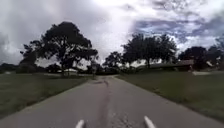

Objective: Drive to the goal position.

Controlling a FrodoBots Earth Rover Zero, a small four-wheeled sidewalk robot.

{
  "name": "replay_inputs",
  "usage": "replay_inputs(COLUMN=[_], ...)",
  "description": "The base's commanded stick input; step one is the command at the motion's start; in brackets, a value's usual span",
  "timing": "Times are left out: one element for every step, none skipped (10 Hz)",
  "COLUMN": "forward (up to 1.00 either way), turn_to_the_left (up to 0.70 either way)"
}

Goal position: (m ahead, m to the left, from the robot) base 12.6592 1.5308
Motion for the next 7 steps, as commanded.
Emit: replay_inputs(forward=[0.7,0.7,0.7,0.7,0.7,0.7,0.7], turn_to_the_left=[0.0,0.0,0.0,0.0,0.0,0.0,0.0])
